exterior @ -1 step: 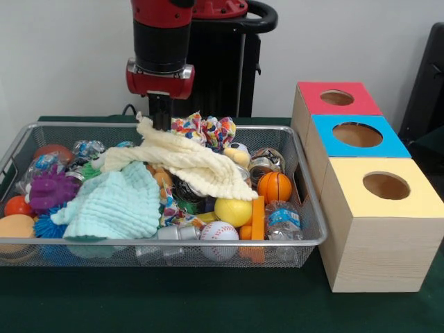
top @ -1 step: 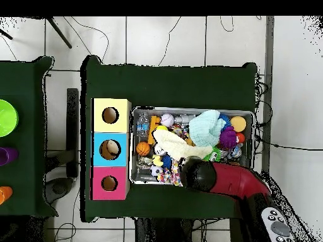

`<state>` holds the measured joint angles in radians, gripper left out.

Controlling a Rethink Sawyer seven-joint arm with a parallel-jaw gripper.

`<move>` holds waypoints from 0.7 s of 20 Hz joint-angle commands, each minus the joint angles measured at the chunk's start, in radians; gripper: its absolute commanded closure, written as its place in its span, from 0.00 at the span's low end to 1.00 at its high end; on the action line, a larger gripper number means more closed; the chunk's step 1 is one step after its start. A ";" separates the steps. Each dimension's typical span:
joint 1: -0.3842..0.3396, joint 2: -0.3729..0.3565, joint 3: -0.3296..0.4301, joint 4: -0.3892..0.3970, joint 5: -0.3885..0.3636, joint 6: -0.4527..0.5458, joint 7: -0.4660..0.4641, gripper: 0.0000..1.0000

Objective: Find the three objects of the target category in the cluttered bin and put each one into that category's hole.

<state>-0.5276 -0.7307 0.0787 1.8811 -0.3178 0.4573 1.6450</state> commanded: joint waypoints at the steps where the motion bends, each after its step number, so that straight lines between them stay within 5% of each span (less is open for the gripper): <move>1: -0.062 0.002 0.124 -0.039 -0.082 0.086 -0.165 1.00; 14: -0.150 0.020 0.208 -0.135 -0.150 0.185 -0.258 1.00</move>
<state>-0.6445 -0.7278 0.1507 1.8572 -0.3957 0.4911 1.6448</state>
